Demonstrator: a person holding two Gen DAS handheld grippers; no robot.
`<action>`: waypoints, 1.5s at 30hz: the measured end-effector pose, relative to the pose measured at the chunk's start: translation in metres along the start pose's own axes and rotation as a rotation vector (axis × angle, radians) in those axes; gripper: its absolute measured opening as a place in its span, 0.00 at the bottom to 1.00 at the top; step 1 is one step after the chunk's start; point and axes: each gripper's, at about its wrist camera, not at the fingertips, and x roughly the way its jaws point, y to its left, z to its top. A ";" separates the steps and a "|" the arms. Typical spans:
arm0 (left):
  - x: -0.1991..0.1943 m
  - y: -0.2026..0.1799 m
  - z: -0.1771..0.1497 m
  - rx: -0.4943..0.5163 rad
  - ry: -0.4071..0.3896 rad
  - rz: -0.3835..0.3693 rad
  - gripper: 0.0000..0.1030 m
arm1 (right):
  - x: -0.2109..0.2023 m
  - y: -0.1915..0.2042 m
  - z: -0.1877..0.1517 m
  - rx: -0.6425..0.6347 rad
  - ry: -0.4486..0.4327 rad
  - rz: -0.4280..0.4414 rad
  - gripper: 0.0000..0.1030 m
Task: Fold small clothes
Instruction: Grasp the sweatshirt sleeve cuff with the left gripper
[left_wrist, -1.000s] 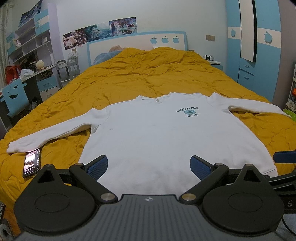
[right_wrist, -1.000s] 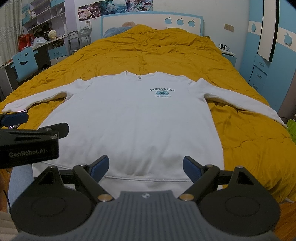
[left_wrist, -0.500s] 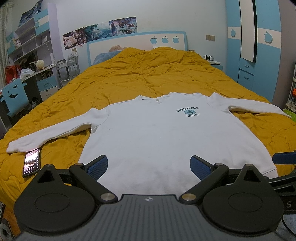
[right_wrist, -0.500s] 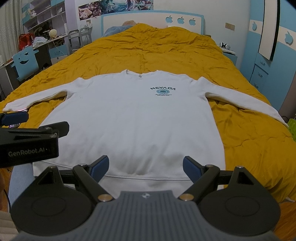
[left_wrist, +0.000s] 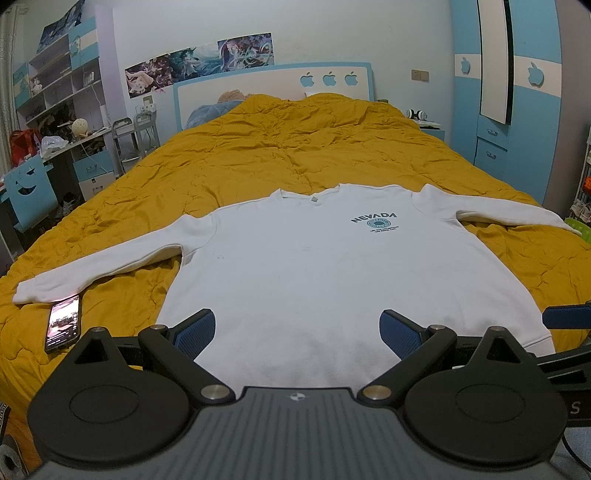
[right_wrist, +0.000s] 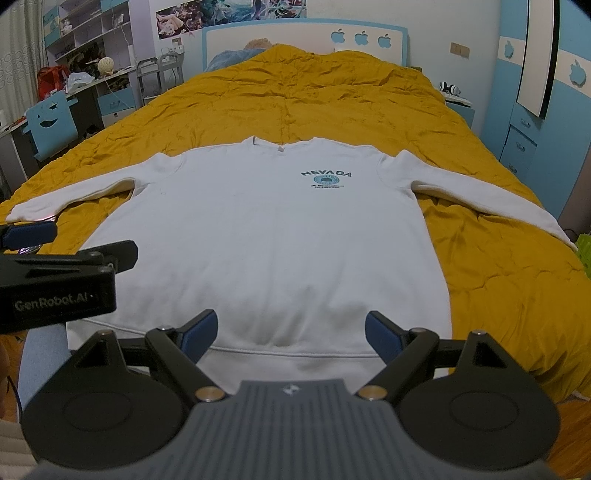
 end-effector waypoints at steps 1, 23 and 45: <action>0.001 0.000 0.000 -0.001 0.002 -0.007 1.00 | 0.000 0.000 0.000 0.000 0.001 0.001 0.81; 0.061 0.090 0.033 -0.249 -0.035 -0.149 1.00 | 0.035 -0.035 0.042 0.031 -0.212 0.001 0.81; 0.145 0.372 0.029 -0.811 -0.019 0.429 1.00 | 0.162 -0.077 0.123 0.033 -0.224 -0.064 0.81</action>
